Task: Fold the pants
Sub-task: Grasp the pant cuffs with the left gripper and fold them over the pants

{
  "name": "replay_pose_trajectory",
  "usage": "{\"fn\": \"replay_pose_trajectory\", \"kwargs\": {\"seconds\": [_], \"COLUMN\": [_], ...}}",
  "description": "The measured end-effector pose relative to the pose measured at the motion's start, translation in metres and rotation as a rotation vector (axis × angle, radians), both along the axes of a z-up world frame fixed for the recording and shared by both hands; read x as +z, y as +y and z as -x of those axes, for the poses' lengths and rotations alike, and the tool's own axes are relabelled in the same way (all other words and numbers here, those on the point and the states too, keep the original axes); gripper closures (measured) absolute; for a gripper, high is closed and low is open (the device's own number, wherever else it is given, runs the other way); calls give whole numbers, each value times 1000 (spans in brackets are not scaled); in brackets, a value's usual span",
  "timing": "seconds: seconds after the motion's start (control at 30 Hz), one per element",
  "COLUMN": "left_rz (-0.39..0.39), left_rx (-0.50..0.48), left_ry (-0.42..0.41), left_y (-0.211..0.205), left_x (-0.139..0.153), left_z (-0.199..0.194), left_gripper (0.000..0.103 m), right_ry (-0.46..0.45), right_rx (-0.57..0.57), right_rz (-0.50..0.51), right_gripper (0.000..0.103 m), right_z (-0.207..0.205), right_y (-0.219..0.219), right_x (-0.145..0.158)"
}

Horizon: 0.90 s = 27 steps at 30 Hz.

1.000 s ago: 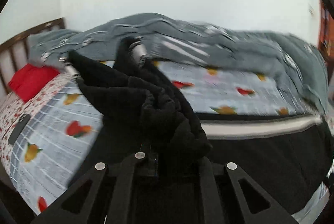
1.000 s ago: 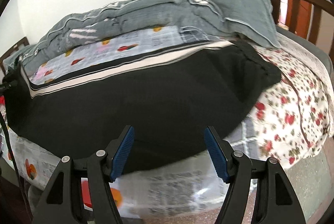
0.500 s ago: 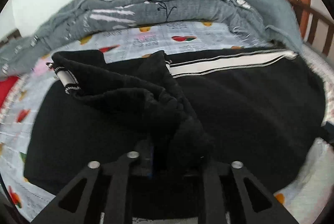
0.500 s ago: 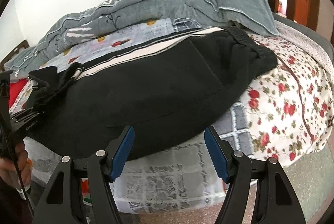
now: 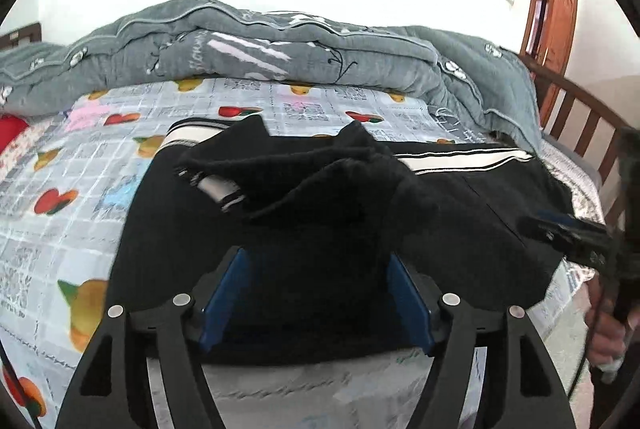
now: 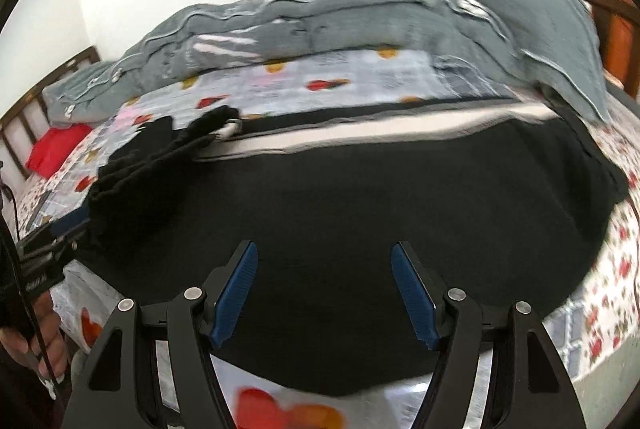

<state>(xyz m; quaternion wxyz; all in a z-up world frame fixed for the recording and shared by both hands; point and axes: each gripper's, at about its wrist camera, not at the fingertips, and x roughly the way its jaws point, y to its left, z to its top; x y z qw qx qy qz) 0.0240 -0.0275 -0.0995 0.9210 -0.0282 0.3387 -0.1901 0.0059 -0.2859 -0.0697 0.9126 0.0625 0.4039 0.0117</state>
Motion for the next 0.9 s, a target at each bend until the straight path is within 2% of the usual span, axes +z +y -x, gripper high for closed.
{"fn": "replay_pose_trajectory", "kwargs": {"seconds": [0.13, 0.37, 0.53, 0.67, 0.8, 0.83, 0.9], "left_rz": [-13, 26, 56, 51, 50, 49, 49], "left_rx": [42, 207, 281, 317, 336, 339, 343], "left_ry": [-28, -16, 3, 2, 3, 3, 8], "left_y": [36, 108, 147, 166, 179, 180, 183], "left_x": [-2, -9, -11, -13, -16, -16, -18], "left_z": [8, -4, -17, -24, -30, -31, -33], "left_gripper": [33, 33, 33, 33, 33, 33, 33], "right_ry": [-28, -78, -55, -17, 54, 73, 73], "right_rx": [45, 159, 266, 295, 341, 341, 332], "right_rz": [30, 40, 41, 109, 130, 148, 147], "right_gripper": [34, 29, 29, 29, 29, 31, 54], "right_z": [-14, -40, -66, -91, -110, -114, -116], "right_y": [33, 95, 144, 182, 209, 212, 212], "right_x": [15, 35, 21, -2, -34, -42, -49]}}
